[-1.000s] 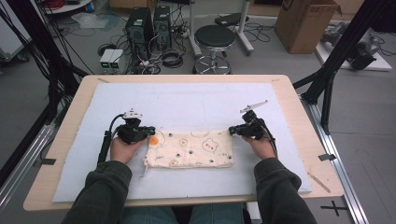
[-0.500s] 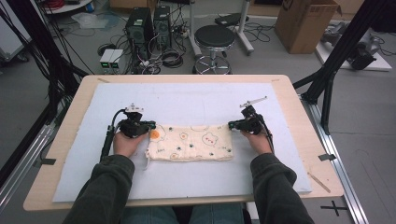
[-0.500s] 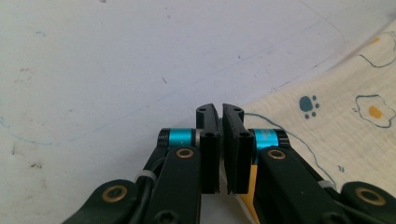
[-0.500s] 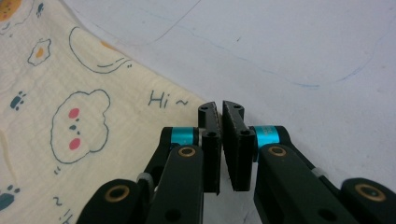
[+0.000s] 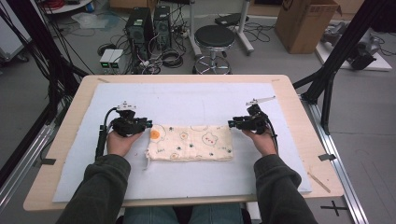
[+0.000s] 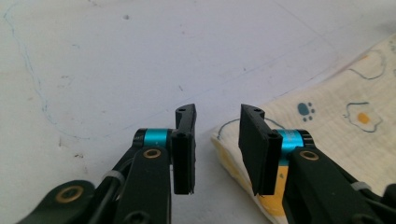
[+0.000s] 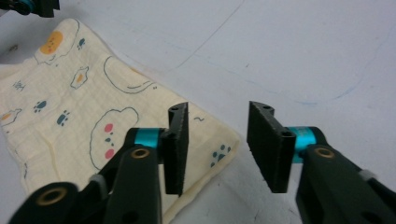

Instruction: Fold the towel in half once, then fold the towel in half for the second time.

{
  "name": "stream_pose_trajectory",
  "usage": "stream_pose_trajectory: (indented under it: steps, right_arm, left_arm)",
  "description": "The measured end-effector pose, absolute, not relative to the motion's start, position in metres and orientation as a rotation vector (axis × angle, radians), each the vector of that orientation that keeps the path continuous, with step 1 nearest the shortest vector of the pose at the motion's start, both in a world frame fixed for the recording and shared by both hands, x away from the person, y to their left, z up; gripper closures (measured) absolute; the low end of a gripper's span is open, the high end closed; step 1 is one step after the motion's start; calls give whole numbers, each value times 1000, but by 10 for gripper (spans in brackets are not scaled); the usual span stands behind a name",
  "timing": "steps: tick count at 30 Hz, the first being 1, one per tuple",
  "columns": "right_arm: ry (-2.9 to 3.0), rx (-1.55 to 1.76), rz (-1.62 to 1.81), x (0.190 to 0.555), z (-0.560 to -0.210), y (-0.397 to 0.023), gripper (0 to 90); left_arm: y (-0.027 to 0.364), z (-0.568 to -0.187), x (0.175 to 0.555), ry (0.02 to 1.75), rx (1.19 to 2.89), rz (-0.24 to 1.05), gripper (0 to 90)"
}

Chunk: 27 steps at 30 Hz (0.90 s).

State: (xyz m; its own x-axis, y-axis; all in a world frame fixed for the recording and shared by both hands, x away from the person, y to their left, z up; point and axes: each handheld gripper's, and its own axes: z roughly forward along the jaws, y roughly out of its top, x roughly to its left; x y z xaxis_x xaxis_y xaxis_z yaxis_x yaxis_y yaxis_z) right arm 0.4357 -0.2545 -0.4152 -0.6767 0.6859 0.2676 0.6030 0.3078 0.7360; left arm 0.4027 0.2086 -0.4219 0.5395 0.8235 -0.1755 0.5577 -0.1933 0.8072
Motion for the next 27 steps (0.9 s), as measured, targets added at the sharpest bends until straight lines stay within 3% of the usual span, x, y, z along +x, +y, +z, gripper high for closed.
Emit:
stream_pose_trajectory:
  steps: [10, 15, 27]
  right_arm:
    - [2462, 1183, 1381, 420, -403, -248, 301]
    - [2466, 1136, 1380, 412, -398, -243, 249]
    - [2482, 1124, 1399, 401, -391, -238, 191]
  left_arm:
    - [214, -410, 385, 1029, 1881, 333, 524]
    - [216, -405, 378, 1005, 1889, 324, 431]
    - [213, -400, 375, 980, 1894, 299, 389]
